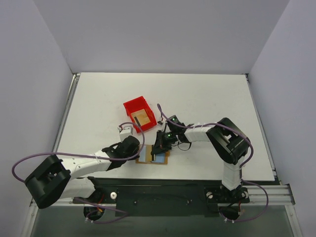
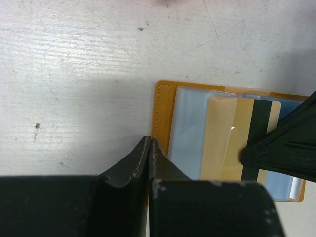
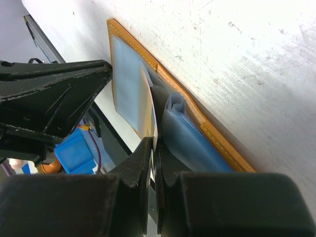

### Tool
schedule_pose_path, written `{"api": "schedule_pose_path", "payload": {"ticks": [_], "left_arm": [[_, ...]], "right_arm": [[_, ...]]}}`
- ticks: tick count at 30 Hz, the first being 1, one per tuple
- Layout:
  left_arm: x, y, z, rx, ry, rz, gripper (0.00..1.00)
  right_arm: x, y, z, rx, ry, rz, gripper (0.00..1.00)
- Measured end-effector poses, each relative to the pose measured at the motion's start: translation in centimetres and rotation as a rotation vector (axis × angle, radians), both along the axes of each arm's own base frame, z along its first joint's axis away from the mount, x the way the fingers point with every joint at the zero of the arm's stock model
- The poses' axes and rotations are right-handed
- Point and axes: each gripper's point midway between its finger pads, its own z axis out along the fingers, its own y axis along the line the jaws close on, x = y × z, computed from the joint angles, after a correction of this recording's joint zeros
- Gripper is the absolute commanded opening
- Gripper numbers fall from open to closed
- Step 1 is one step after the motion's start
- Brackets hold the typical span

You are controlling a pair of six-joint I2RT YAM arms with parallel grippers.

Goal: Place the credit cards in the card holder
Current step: Insert the credit card into the card holder.

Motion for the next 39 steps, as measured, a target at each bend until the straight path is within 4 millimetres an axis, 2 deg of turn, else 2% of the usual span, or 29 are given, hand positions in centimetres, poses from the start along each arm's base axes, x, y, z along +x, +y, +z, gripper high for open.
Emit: {"api": "schedule_pose_path", "payload": {"ticks": [7, 13, 21, 29, 34, 39], "left_arm": [[-0.2, -0.2, -0.1, 0.018, -0.028, 0.009, 0.04], [-0.3, -0.3, -0.1, 0.017, -0.043, 0.02, 0.04], [-0.4, -0.5, -0.1, -0.012, -0.052, 0.033, 0.03], [-0.8, -0.7, -0.1, -0.034, -0.051, 0.036, 0.03], [-1.5, -1.7, 0.0, -0.075, -0.031, 0.008, 0.03], [-2.3, -2.8, 0.0, -0.115, -0.006, -0.029, 0.03]], "right_arm": [[0.1, 0.5, -0.1, 0.016, 0.031, -0.008, 0.0], [0.2, 0.9, -0.2, 0.003, 0.018, -0.006, 0.14], [0.3, 1.3, -0.3, -0.038, -0.007, -0.012, 0.17], [0.5, 1.5, 0.0, -0.083, -0.022, -0.013, 0.3], [1.1, 0.6, 0.3, -0.177, -0.082, -0.017, 0.37], [1.7, -0.4, 0.3, -0.282, -0.137, -0.016, 0.39]]}}
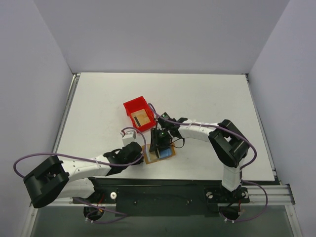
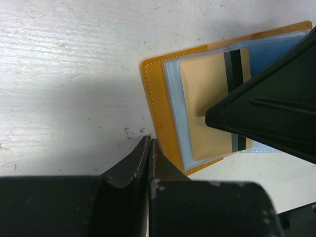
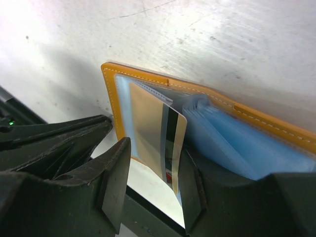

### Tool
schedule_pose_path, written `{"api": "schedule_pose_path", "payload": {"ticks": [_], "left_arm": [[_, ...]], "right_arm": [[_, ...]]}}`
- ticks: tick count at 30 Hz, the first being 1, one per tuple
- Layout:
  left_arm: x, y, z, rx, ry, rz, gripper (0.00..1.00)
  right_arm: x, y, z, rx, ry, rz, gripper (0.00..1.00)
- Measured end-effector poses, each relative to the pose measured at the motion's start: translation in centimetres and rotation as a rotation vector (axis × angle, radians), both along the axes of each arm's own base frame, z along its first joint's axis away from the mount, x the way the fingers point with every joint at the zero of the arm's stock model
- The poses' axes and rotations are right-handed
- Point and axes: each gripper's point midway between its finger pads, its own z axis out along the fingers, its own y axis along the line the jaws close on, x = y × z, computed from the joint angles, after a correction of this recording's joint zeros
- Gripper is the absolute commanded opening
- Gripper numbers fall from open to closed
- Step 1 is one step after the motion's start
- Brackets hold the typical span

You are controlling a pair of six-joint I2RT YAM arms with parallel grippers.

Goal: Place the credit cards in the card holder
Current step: Insert the credit card into the card holder.

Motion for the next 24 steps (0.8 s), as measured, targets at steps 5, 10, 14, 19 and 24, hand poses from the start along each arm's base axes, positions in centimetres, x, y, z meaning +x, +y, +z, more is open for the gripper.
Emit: {"api": "schedule_pose_path", "payload": {"ticks": [5, 10, 14, 19, 24], "left_arm": [[-0.2, -0.7, 0.0, -0.022, 0.007, -0.018, 0.03], [-0.2, -1.2, 0.0, -0.035, 0.006, -0.03, 0.03], [-0.1, -1.5, 0.0, -0.042, 0.005, -0.034, 0.03], [0.0, -1.7, 0.0, -0.047, 0.004, -0.036, 0.02], [0.0, -1.9, 0.1, -0.048, 0.003, -0.04, 0.11]], "right_arm": [[0.2, -0.8, -0.1, -0.09, -0.042, 0.0, 0.39], [0.2, -1.9, -0.2, -0.168, -0.084, 0.002, 0.39], [0.3, -3.2, -0.2, -0.226, -0.101, -0.005, 0.39], [0.2, -4.3, -0.3, -0.283, -0.112, 0.001, 0.39], [0.3, -5.0, -0.1, -0.315, -0.119, 0.01, 0.38]]}}
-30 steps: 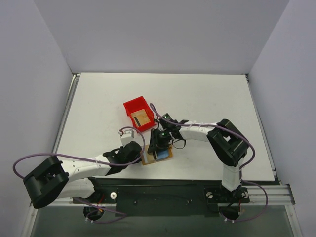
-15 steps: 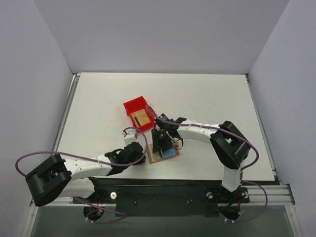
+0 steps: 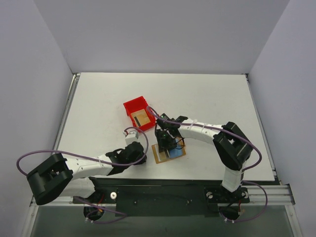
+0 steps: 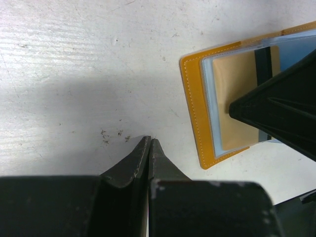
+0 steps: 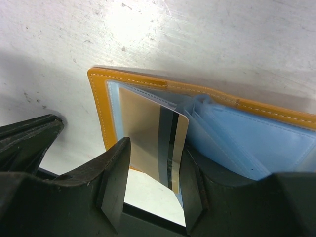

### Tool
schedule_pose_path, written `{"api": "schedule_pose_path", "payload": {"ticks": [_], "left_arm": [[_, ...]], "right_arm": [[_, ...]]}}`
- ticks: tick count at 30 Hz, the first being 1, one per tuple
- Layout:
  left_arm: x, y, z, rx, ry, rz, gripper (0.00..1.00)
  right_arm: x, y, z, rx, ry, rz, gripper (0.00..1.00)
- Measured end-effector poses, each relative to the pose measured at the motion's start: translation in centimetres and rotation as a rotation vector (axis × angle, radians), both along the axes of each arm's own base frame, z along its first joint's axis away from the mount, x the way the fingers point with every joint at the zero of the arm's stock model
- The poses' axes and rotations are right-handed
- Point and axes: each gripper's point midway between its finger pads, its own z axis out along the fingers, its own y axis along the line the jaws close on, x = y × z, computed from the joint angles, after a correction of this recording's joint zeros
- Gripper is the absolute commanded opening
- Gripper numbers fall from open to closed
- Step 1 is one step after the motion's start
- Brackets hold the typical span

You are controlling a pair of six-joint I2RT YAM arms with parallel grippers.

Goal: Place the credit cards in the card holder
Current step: Insert the credit card into the card holder.

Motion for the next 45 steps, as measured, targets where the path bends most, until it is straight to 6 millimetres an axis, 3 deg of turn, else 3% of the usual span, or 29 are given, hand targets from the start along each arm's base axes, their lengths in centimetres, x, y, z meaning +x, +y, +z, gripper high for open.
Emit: {"api": "schedule_pose_path", "payload": {"ticks": [2, 6, 17, 40, 45], "left_arm": [[-0.1, 0.0, 0.1, -0.001, -0.001, -0.007, 0.18], [-0.3, 0.0, 0.4, -0.005, -0.006, -0.024, 0.22], [-0.2, -0.1, 1.0, -0.015, -0.025, -0.035, 0.23], [-0.4, 0.1, 0.2, 0.012, -0.011, -0.041, 0.23], [-0.3, 0.0, 0.2, 0.012, -0.013, -0.043, 0.23]], "right_arm": [[-0.1, -0.3, 0.3, -0.008, -0.003, 0.004, 0.38], [-0.1, -0.5, 1.2, -0.003, -0.016, 0.01, 0.38], [0.4, -0.4, 3.3, 0.013, -0.059, 0.024, 0.38], [0.9, -2.3, 3.8, -0.088, -0.095, 0.032, 0.38], [1.0, -2.4, 3.8, -0.094, -0.101, 0.037, 0.31]]}}
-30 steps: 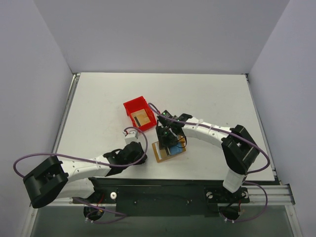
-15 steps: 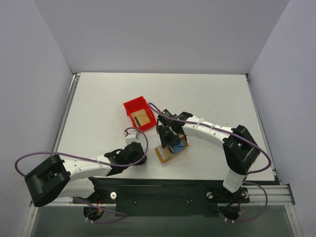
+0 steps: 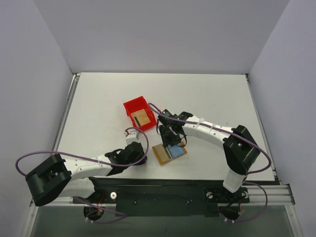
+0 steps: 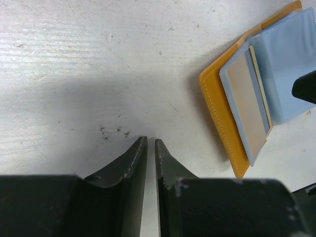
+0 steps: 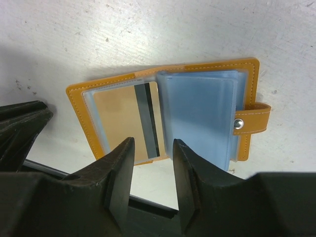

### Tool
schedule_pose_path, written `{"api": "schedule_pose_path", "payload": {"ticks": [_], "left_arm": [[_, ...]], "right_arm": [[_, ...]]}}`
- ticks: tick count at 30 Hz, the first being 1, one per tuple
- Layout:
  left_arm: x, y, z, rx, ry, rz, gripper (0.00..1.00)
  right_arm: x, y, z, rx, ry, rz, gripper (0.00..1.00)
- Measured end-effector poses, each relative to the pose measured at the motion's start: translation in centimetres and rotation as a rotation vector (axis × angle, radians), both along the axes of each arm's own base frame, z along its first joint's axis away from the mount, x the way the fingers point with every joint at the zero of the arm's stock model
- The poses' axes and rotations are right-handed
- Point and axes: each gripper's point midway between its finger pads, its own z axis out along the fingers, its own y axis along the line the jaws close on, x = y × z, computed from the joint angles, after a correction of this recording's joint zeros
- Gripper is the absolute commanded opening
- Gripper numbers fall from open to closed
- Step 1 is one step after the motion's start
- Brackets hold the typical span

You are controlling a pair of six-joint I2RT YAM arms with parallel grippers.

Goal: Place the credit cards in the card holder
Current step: Insert the credit card into the card holder.

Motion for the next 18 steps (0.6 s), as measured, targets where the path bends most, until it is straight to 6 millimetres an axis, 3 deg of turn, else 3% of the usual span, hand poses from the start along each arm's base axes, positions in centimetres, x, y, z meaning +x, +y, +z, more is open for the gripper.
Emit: {"api": "schedule_pose_path", "payload": {"ticks": [8, 18], "left_arm": [[0.4, -1.0, 0.3, 0.0, -0.002, -0.024, 0.23], [0.6, -1.9, 0.8, -0.009, -0.008, -0.054, 0.22]], "right_arm": [[0.7, 0.4, -0.3, 0.031, -0.021, -0.007, 0.22], [0.6, -1.0, -3.4, 0.039, 0.035, -0.057, 0.22]]}}
